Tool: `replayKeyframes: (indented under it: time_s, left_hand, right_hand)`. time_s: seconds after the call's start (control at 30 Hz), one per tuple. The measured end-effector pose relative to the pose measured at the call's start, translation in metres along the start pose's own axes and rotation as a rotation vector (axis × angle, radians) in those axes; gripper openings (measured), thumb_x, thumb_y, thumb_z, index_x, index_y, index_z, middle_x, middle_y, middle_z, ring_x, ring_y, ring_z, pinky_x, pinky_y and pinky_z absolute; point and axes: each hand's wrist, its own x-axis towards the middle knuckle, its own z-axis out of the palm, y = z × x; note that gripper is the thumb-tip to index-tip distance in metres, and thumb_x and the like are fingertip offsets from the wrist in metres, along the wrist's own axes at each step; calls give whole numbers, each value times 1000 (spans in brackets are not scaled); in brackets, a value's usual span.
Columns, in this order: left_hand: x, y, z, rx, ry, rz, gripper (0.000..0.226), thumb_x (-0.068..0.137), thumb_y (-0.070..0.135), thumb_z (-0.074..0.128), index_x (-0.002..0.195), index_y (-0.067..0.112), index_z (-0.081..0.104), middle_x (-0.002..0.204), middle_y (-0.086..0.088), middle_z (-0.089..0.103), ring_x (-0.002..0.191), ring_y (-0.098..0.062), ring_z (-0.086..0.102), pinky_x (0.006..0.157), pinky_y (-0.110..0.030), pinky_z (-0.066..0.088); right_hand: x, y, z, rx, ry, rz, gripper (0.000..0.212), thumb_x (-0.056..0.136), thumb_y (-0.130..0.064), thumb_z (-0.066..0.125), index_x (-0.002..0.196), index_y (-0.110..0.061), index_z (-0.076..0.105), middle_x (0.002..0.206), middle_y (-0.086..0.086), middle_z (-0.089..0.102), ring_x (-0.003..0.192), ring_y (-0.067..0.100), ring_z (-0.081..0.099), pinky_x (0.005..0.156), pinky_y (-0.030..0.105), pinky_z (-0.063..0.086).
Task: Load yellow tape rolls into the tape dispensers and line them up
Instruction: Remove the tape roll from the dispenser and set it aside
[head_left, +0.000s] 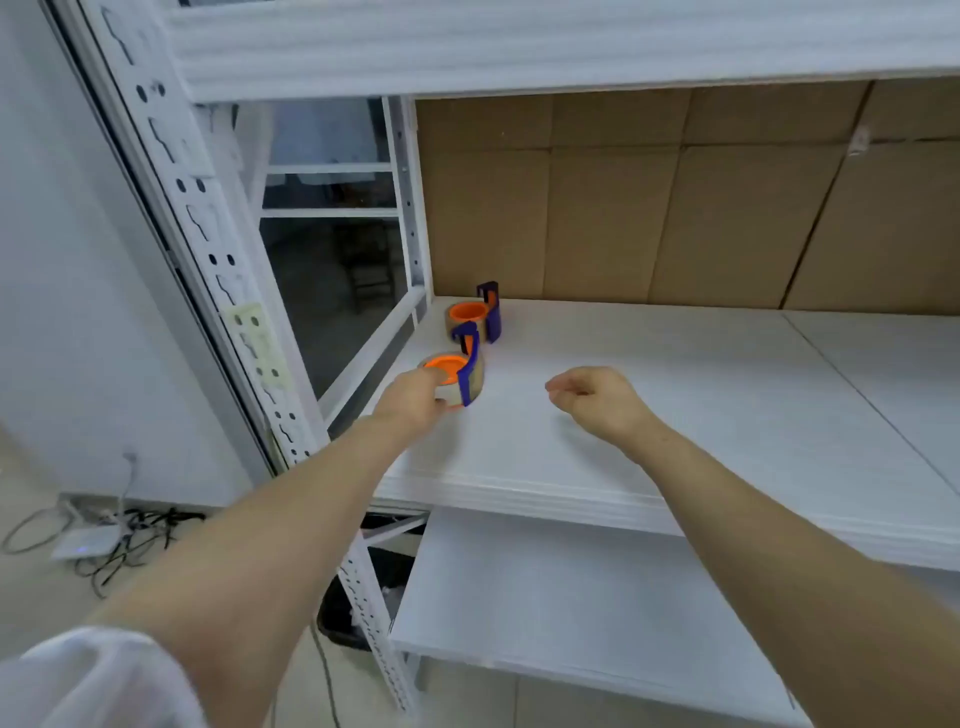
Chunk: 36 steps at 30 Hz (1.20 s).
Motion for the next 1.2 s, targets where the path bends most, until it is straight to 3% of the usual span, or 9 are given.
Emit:
replayKeyframes:
  time_s: [0.13,0.3,0.37,0.5,0.67,0.87,1.0,1.13,1.2]
  left_hand:
    - [23,-4,10,-132,-41,67,54,90,10,58,141,16,41,146,-7,43,130,-24,45,99,-21,35]
    - [49,-4,20,81,-81,50,56,88,21,61,139,18,38,143,-7,47,137,-30,35,116,-35,17]
    - [53,-5,23,83,-51,110,46,84,23,63,128,18,49,131,-6,57,127,-26,47,116,-35,18]
    - [44,-11,29,-27,-68,215,29,77,29,67,102,17,60,104,-4,66,96,-26,64,94,-33,48]
    - [22,-23,35,-97,-49,301,37,65,37,77,90,18,60,96,7,59,84,-17,60,77,-28,49]
    - [12,-36,31,-89,-30,291,40,67,30,79,101,15,64,110,-1,64,98,-22,62,84,-30,49]
    - [8,-41,26,-112,-17,279,58,68,30,81,119,17,56,122,-2,58,104,-18,59,85,-22,43]
    - [5,-44,20,-197,-39,268,63,67,27,82,124,21,53,118,0,59,94,-13,53,79,-19,40]
    - [6,-46,23,-241,-25,278,77,66,24,81,134,21,44,127,-1,53,111,-17,52,87,-18,37]
  right_hand:
    - [12,-4,13,-25,-16,-5,28,94,-13,50,117,-5,63,128,8,61,119,21,54,101,27,40]
    - [35,-10,27,-33,-7,4,28,94,-13,49,118,-6,62,128,7,61,119,20,54,101,26,40]
    - [43,-11,33,-52,-12,-4,29,94,-10,48,119,-6,62,129,7,60,120,20,54,104,27,39]
    - [53,-16,49,-137,-51,-58,36,90,-1,47,122,-11,60,131,5,59,120,20,53,102,26,39]
    - [49,-29,69,-256,-151,-182,51,83,6,49,125,-22,57,127,7,60,118,24,50,96,30,41]
    - [50,-21,76,-448,-96,-235,29,93,-22,51,120,-17,61,122,5,62,119,21,47,94,30,39]
    - [55,-11,71,-494,-37,-183,30,93,-11,49,121,-13,59,128,7,59,121,22,47,95,29,41]
    - [54,-7,72,-626,8,-193,39,87,-2,53,124,-16,56,130,7,56,122,22,46,96,30,43]
    - [52,-7,76,-668,34,-291,43,84,-6,56,125,-19,55,129,3,57,124,20,44,97,30,42]
